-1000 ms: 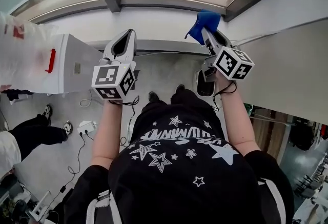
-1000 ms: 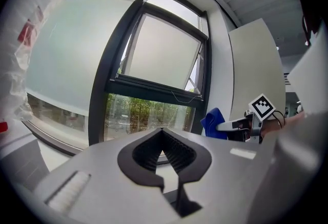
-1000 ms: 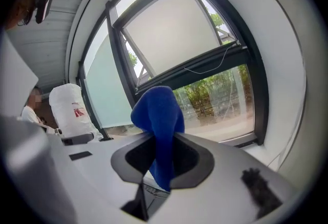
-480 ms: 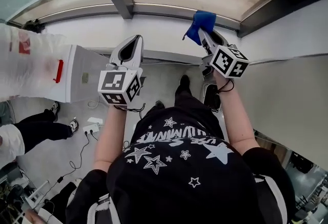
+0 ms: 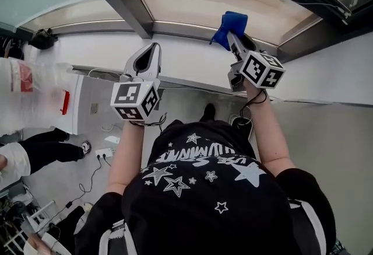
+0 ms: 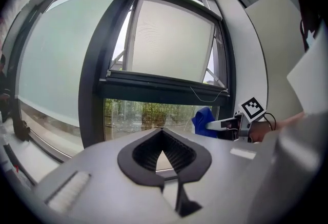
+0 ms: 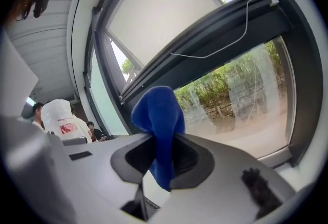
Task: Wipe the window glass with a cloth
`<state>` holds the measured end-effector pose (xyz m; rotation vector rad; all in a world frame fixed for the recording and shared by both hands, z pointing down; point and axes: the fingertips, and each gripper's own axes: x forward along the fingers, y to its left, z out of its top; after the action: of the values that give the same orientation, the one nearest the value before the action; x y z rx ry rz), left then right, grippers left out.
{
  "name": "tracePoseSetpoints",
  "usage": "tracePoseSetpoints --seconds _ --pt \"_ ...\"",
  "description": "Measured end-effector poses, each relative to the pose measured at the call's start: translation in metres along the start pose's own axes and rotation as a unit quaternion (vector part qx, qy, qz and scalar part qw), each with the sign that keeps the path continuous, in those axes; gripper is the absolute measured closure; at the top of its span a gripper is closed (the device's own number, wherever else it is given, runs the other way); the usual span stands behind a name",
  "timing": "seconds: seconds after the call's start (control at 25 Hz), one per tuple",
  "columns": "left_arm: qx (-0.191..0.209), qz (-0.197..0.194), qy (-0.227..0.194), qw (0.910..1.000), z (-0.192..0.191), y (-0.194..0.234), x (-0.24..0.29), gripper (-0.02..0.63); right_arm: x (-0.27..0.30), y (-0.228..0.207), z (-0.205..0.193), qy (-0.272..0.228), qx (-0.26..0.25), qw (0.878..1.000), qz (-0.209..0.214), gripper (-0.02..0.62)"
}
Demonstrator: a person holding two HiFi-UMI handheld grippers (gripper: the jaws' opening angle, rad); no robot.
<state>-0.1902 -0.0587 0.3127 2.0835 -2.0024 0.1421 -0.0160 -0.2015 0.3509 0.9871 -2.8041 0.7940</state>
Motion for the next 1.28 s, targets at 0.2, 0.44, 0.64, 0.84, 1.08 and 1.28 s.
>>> tracePoseSetpoints --seconds 0.2,0.44,0.64,0.84,1.08,1.28 --pt "-0.004 0.023 -0.006 0.9997 0.009 0.013 0.019 0.597 0.023 -0.009 -0.002 0.022 -0.017 1.000 0.007 0.522" --pt "-0.003 0.032 -0.012 0.9994 0.015 0.060 0.027 0.597 0.079 0.020 -0.006 0.041 -0.039 0.998 0.022 0.522" --pt "0.007 0.028 -0.005 0.9996 0.019 0.130 0.034 0.597 0.141 0.061 -0.020 0.054 -0.068 0.996 0.008 0.520" --pt "0.026 0.026 -0.013 0.9993 0.034 0.205 0.050 0.597 0.210 0.105 -0.027 0.053 -0.077 0.995 0.015 0.520" --pt "0.018 0.011 -0.008 0.9998 0.033 0.264 0.068 0.598 0.289 0.138 -0.039 0.055 -0.105 0.993 0.004 0.522" --pt "0.025 -0.002 0.002 0.9997 0.028 0.295 0.076 0.598 0.338 0.157 -0.055 0.065 -0.141 0.988 -0.002 0.522"
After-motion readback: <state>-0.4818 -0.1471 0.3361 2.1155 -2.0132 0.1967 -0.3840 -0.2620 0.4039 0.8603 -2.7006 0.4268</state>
